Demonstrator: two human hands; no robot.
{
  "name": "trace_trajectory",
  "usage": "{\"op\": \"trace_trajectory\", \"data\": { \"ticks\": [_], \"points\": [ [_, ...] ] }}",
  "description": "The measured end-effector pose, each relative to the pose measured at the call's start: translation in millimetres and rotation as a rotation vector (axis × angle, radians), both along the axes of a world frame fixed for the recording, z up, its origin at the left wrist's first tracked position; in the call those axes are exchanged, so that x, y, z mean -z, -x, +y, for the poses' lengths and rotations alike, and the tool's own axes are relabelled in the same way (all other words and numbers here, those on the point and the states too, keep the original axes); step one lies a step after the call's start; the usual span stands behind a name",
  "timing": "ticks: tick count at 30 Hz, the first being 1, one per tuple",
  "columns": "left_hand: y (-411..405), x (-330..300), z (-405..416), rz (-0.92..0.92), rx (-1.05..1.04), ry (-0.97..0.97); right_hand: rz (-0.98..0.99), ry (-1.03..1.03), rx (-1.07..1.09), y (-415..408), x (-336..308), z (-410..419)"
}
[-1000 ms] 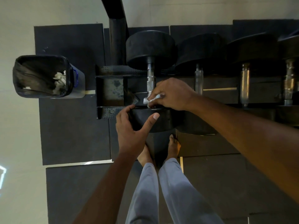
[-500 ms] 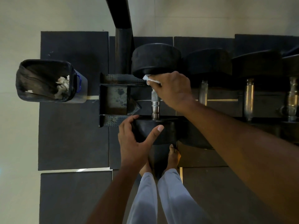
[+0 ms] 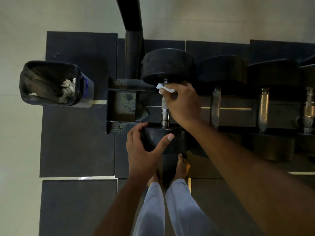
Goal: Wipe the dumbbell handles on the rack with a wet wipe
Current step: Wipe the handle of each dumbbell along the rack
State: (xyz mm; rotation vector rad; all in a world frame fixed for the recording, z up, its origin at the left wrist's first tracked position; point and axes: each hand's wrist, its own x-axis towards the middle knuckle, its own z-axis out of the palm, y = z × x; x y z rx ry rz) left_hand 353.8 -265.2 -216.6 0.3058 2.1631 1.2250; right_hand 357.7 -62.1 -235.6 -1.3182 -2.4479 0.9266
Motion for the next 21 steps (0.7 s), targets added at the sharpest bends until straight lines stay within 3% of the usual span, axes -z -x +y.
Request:
{"op": "trace_trajectory", "data": {
  "ticks": [4, 11, 16, 21],
  "points": [
    [0.4, 3.6, -1.9, -0.01, 0.015, 0.016, 0.167, 0.366, 0.261, 10.8, 5.9, -5.8],
    [-3.1, -0.6, 2.0, -0.017, 0.074, 0.068, 0.354, 0.688, 0.648, 11.4, 15.7, -3.8],
    [-3.3, 1.0, 2.1, -0.027, 0.092, 0.096, 0.29, 1.073, 0.719, 14.1, 9.3, 21.9],
    [-2.1, 2.6, 0.5, -0.031, 0.104, 0.124, 0.126, 1.074, 0.596, 24.3, 7.5, 31.0]
  ]
}}
